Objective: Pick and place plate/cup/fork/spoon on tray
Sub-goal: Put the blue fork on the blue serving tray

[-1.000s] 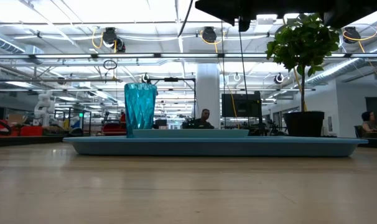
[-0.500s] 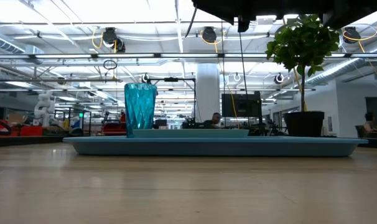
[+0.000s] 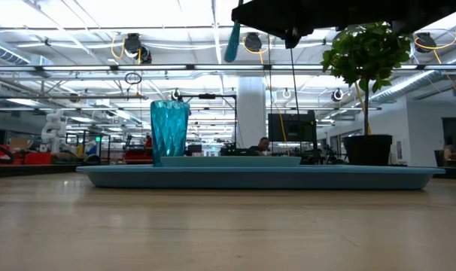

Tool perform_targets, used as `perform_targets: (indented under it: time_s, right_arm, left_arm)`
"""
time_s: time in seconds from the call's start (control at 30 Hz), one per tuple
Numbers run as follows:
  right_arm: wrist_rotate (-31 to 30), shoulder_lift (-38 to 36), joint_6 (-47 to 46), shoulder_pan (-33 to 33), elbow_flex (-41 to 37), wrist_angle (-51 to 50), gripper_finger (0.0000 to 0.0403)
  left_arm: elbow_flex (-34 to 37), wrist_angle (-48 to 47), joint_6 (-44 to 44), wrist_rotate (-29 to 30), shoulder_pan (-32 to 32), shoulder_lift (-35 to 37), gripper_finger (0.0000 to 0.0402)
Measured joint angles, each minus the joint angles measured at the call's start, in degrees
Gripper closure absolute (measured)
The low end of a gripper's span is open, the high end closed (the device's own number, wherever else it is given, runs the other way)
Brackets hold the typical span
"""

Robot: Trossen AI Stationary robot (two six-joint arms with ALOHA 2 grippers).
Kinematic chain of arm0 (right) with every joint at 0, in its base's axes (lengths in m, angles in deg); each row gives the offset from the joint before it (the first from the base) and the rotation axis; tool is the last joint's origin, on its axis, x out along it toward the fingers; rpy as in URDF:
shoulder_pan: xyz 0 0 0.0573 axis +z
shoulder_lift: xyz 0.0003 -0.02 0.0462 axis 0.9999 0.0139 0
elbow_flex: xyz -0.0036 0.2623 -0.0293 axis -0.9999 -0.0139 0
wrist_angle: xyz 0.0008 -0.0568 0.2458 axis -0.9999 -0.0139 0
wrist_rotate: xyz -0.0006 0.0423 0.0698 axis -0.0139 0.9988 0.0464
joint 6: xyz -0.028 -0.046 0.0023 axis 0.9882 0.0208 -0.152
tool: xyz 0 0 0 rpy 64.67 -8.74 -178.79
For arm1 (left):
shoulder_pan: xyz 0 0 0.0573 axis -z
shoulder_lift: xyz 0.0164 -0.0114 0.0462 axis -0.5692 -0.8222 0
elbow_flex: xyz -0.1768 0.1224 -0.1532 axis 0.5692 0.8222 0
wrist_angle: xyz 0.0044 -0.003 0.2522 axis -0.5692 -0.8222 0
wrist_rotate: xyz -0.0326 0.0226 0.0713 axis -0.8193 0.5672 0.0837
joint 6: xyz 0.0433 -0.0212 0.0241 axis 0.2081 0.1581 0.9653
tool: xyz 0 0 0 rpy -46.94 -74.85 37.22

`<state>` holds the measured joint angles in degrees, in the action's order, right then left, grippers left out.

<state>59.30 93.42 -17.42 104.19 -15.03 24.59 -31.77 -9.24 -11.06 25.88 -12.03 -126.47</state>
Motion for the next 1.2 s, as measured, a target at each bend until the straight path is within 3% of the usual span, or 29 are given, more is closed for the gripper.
perform_targets:
  time_s: [0.3, 0.77, 1.07, 1.2]
  right_arm:
    - [5.66, -3.89, -4.9, -1.53, 0.04, -7.29, 0.0403]
    - [14.58, -4.2, -11.65, -4.29, 0.06, -24.32, 0.0403]
    - [16.27, -4.2, -14.44, -4.76, 0.06, -27.52, 0.0403]
    - [16.19, -4.2, -15.05, -4.92, 0.04, -27.51, 0.0403]
  left_arm:
    - [0.15, -5.27, -2.48, -0.8, 1.43, 2.73, 0.0286]
    - [0.04, -13.39, -6.37, -2.63, 2.19, 7.21, 0.0274]
    - [0.02, -15.17, -10.0, -2.75, -2.61, 5.46, 0.0179]
    - [-0.02, -12.85, -9.34, -8.46, -4.51, 3.36, 0.0153]
